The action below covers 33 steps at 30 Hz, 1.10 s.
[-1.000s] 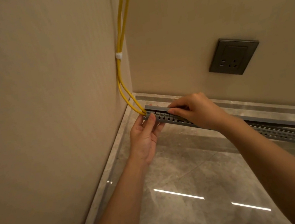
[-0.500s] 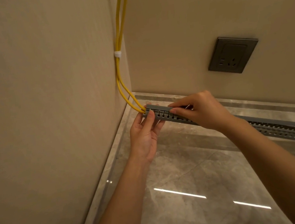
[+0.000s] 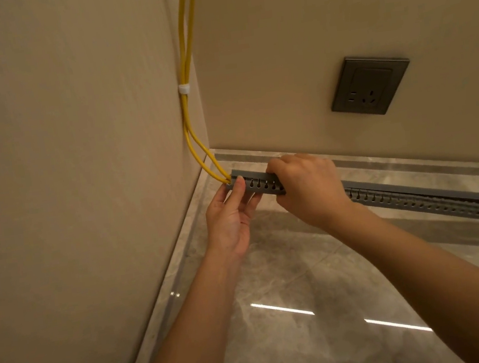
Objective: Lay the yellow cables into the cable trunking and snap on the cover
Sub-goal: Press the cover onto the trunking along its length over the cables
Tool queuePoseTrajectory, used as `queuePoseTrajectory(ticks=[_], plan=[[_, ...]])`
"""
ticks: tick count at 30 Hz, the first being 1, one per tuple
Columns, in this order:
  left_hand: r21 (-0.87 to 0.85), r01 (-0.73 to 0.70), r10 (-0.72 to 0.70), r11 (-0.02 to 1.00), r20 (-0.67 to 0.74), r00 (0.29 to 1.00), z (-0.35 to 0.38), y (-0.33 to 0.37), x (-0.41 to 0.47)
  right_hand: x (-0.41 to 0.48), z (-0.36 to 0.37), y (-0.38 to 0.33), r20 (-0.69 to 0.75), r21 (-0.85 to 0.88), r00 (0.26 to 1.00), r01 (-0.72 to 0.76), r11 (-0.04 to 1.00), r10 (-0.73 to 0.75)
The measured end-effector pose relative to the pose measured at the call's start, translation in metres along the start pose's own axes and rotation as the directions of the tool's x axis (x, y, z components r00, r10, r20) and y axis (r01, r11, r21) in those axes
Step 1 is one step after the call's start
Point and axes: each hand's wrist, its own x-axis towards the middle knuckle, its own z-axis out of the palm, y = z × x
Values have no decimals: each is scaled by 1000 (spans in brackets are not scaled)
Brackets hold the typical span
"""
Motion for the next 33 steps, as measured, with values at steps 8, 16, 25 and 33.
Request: queuePoseTrajectory(ticks=[8, 16, 25, 33], plan=[[30, 13, -11, 999, -53, 999, -2, -1, -2, 3, -1, -1, 17, -13, 1000, 20, 1000, -20], [764, -148, 429, 628, -182, 885, -4, 24, -12, 2, 4, 0, 36, -7, 999, 23, 1000, -22], [458, -553, -119, -696, 685, 718, 19, 42, -3, 3, 9, 3, 30, -1, 999, 41, 999, -41], [95, -536, -348, -839, 663, 663, 28, 45, 11, -10, 17, 3, -36, 14, 999, 42, 999, -41]])
